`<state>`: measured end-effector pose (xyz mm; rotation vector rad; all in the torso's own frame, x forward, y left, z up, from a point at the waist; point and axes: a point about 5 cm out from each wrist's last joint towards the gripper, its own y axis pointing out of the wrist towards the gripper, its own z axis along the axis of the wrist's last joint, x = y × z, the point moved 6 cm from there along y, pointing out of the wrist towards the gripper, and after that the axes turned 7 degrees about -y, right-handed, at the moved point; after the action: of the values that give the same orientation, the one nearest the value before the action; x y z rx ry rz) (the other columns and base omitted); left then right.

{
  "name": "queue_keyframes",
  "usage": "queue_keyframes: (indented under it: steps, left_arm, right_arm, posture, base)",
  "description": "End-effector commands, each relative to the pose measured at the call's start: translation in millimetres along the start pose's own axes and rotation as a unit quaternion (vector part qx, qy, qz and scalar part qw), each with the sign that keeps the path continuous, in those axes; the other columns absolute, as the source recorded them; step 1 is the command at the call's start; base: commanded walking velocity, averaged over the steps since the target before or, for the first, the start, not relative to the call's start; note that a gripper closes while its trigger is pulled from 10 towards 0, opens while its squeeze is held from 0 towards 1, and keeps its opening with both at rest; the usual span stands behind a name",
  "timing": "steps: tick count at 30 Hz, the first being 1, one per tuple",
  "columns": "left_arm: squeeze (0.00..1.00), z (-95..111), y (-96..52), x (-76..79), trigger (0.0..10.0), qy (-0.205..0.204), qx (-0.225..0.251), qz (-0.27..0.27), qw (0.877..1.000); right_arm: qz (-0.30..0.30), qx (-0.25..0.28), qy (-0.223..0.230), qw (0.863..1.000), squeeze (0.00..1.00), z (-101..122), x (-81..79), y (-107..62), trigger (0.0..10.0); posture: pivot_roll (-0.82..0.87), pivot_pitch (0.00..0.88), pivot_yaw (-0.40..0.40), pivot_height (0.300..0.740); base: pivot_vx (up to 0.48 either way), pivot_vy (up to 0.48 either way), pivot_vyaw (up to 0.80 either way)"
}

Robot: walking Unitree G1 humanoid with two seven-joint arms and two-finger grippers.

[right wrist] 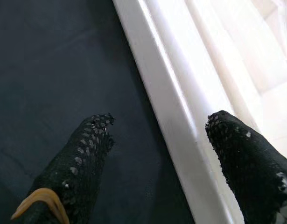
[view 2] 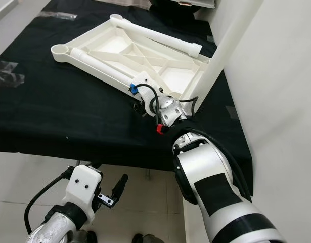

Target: Building children table

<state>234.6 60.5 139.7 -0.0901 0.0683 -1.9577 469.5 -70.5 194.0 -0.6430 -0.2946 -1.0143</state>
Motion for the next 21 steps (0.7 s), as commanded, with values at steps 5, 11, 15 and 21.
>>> queue_keyframes:
  steps: [5, 11, 15, 21]
  left_arm:
    - [0.0, -2.0, -5.1, 7.9, 10.0, -0.008, -0.01, -0.004, 1.0]
    - [0.0, -0.7, -11.5, 11.1, 10.0, -0.013, -0.012, 0.0, 1.0]
    - [0.0, 0.9, -18.6, 14.8, 10.0, -0.025, -0.017, 0.001, 1.0]
    - [0.0, 2.0, -29.3, 23.0, 10.0, -0.037, -0.025, 0.001, 0.999]
  right_arm:
    - [0.018, -0.021, -0.026, 0.999, 0.0, -2.0, -4.0, 0.1, 10.0]
    - [0.017, -0.02, -0.032, 0.999, 0.0, 3.3, -2.4, -0.3, 10.0]
    - [0.029, -0.022, -0.049, 0.998, 0.0, 7.4, -5.3, -0.2, 10.0]
    - [0.157, -0.035, -0.104, 0.982, 0.0, 2.4, -39.9, -2.8, 10.0]
  posture:
    - [0.09, 0.238, -0.211, 0.74]
    - [0.08, 0.254, -0.221, 0.74]
    - [0.07, 0.276, -0.228, 0.74]
    - [0.07, 0.295, -0.245, 0.74]
  base:
    - [0.0, 0.0, 0.0]
    - [0.0, 0.0, 0.0]
    - [0.0, 0.0, 0.0]
    - [0.0, 0.0, 0.0]
